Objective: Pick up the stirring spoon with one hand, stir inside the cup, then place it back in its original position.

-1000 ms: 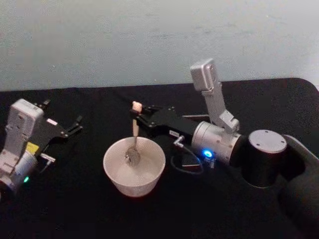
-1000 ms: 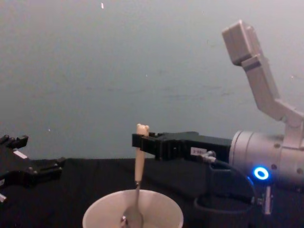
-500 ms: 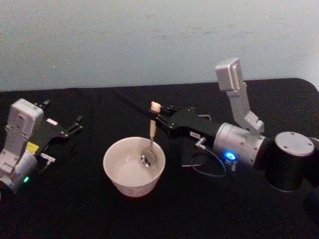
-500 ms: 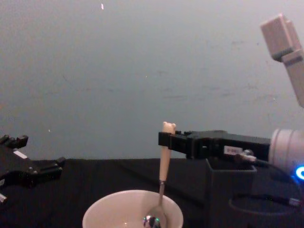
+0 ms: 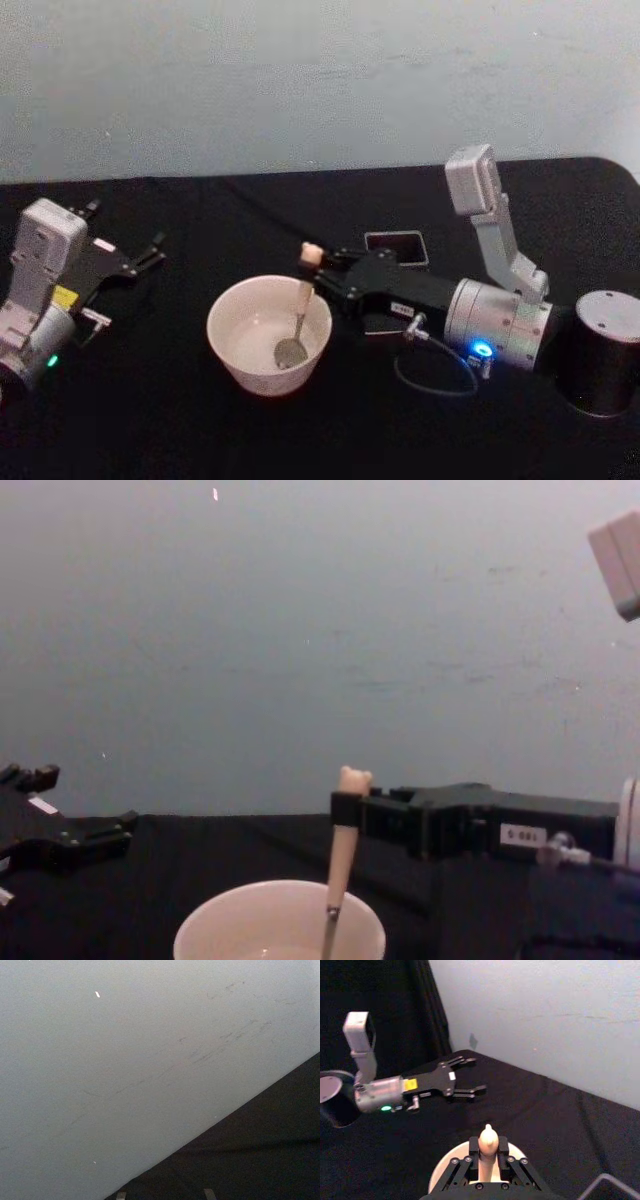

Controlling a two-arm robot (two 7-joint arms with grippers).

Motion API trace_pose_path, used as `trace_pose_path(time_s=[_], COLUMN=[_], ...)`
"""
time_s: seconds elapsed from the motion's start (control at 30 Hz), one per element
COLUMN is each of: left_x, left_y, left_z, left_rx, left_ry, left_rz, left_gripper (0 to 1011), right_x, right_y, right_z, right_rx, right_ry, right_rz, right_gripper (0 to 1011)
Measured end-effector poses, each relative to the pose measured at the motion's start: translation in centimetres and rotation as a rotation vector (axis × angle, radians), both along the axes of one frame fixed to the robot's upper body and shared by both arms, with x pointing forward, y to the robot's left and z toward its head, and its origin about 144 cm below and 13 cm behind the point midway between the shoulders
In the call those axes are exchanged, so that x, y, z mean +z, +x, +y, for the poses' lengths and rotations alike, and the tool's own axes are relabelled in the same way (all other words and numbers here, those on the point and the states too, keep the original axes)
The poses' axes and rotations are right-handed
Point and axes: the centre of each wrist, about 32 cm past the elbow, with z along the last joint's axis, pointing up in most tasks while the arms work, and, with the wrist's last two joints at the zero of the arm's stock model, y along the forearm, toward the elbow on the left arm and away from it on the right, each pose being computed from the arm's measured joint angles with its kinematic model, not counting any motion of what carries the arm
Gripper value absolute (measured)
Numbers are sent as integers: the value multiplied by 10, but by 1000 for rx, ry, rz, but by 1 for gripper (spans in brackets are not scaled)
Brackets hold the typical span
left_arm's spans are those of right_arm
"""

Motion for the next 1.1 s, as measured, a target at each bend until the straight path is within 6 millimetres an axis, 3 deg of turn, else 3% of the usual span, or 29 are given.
trace_pose_path(time_s=[0.2,0.63,1.1], left_x=[0,0,0], left_y=[0,0,0], left_z=[0,0,0], left_rx=[0,0,0], left_ry=[0,0,0], left_rz=[0,0,0], left_gripper=[1001,1001,1001], right_x=[-1,1,4], right_y=[-3,12,18], right_z=[9,34,28], right_rx=[27,-3,-38], right_ry=[5,19,19], right_rz=[6,-7,-17], right_gripper=[218,218,218])
